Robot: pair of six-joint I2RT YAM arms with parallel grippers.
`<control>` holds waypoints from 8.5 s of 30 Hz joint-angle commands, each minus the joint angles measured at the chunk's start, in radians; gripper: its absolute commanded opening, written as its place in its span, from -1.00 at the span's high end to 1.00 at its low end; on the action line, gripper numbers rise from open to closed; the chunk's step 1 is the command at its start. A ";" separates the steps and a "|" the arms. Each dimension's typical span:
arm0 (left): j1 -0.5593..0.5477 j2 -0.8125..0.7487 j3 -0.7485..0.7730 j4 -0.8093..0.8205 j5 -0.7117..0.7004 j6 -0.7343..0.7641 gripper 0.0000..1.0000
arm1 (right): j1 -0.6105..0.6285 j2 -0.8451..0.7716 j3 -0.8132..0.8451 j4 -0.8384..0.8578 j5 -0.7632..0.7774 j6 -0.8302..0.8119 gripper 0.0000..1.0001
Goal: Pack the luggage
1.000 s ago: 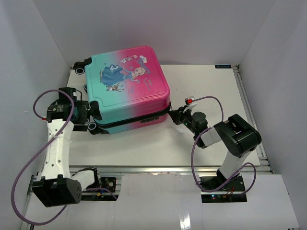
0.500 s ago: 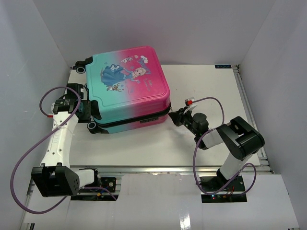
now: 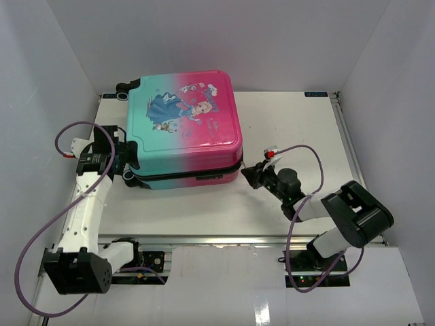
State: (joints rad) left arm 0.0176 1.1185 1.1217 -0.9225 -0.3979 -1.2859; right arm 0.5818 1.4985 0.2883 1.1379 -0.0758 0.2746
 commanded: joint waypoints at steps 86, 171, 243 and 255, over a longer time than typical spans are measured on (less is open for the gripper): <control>-0.537 1.018 1.225 0.510 0.438 1.272 0.62 | 0.192 0.243 0.085 0.184 0.038 0.032 0.85; -1.119 0.599 0.043 0.477 -0.398 1.177 -0.18 | -0.025 0.285 0.313 -0.060 -0.153 0.094 0.84; -1.108 0.310 -0.217 0.127 -0.271 0.716 1.00 | -0.347 0.270 0.575 -0.342 -0.102 0.137 0.85; -1.114 0.271 -0.203 0.237 -0.277 0.788 0.77 | -0.295 0.184 0.398 -0.213 -0.174 0.146 0.84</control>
State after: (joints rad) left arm -1.1397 1.4640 0.9300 -0.7066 -0.6352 -0.5312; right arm 0.3466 1.7337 0.7138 0.8598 -0.4315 0.4374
